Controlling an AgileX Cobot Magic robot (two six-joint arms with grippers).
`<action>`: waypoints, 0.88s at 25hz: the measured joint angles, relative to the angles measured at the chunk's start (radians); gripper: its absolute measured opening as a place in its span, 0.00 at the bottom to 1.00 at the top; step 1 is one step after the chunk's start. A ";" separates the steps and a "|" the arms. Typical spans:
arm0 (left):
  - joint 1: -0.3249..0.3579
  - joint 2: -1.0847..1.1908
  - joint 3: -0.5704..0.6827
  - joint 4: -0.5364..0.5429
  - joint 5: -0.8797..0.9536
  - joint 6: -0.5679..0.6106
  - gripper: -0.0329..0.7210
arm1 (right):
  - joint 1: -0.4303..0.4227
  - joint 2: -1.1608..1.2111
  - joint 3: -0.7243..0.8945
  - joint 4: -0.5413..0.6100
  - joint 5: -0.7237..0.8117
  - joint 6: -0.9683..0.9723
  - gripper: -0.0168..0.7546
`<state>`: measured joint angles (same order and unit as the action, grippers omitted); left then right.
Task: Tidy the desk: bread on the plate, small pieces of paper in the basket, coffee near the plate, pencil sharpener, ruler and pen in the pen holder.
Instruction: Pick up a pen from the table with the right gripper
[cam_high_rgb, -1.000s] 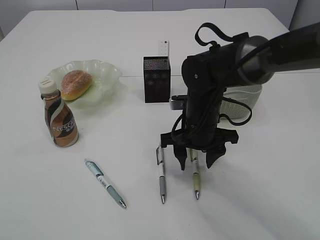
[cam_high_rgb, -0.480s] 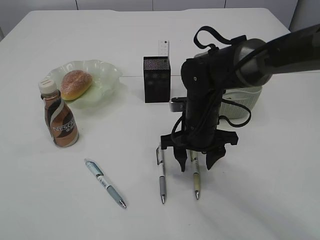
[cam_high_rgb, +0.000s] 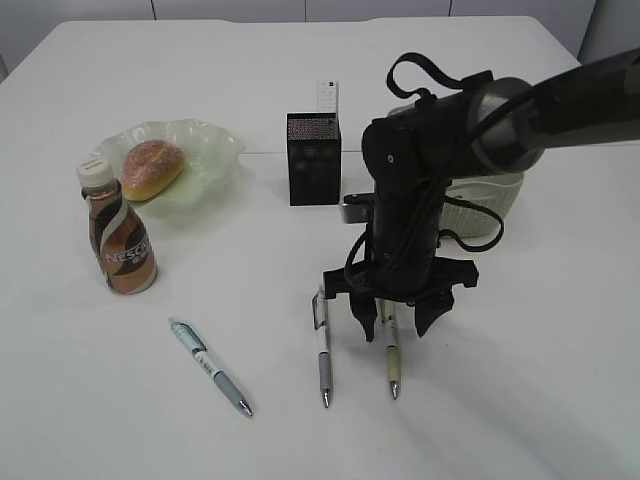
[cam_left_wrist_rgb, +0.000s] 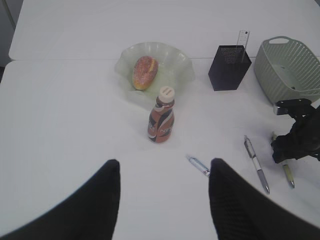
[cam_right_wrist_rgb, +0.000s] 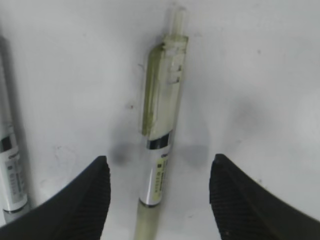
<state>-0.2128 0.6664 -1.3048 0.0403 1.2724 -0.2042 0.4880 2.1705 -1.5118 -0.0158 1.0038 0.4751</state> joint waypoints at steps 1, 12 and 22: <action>0.000 0.000 0.000 0.000 0.000 0.000 0.58 | 0.000 0.002 0.000 -0.001 0.000 0.000 0.65; 0.000 0.000 0.000 0.000 0.000 0.000 0.58 | 0.000 0.016 -0.026 -0.007 0.000 0.000 0.65; 0.000 0.000 0.000 0.000 0.000 0.000 0.58 | 0.000 0.016 -0.040 -0.011 0.039 0.000 0.65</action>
<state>-0.2128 0.6664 -1.3048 0.0403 1.2724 -0.2042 0.4880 2.1868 -1.5522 -0.0266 1.0424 0.4755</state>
